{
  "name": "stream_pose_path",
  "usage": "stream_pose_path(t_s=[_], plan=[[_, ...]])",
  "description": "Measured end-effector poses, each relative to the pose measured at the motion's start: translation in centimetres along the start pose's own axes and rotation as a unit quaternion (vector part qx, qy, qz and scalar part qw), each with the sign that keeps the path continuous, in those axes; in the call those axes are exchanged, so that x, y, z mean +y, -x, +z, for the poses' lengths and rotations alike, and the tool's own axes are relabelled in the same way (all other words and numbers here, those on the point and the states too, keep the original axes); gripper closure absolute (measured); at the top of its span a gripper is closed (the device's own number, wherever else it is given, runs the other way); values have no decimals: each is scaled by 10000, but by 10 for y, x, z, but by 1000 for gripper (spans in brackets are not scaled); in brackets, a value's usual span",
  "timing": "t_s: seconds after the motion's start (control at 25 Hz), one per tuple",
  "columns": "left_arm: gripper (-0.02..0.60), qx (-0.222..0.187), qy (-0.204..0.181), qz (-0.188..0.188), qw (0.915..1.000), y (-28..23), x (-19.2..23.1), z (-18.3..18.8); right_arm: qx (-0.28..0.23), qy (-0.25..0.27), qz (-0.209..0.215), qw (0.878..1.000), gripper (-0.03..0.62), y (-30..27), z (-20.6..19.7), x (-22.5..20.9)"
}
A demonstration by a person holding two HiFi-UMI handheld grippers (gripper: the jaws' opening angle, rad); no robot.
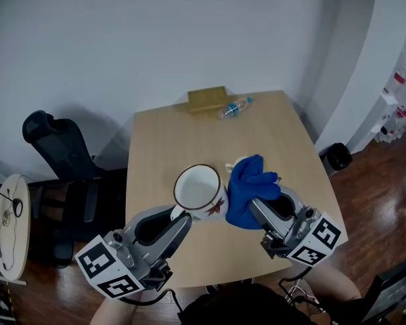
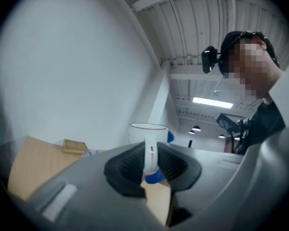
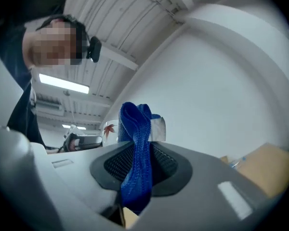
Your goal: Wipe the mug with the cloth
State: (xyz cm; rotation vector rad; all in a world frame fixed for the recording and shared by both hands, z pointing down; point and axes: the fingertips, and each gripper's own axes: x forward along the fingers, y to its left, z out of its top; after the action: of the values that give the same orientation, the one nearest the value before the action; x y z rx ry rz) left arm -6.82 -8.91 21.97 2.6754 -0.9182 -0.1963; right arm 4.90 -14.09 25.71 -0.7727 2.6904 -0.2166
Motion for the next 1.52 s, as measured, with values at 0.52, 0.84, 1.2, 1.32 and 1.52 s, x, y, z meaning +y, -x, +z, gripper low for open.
stream_pose_path(t_s=[0.52,0.84,1.2,1.32,1.52], plan=[[515,626,21,-2607,9634,23,-99,-17,523,-3605,3765,8518,499,4,-49,68],[515,820,128,-2778,9570,19,-114,-37,873,-3759,4640,7974,499,3,-61,122],[515,-262,-784,65,9966,28,-18,3,138,-4665,616,8823,499,-2,-89,-18],[515,-356,-1073,867,9898,26,11,-1,289,-4950,-454,8672,499,11,-110,-30],[515,-360,-715,859,9931,7,7,-30,-298,-5529,-176,8325,499,5,-99,-5]])
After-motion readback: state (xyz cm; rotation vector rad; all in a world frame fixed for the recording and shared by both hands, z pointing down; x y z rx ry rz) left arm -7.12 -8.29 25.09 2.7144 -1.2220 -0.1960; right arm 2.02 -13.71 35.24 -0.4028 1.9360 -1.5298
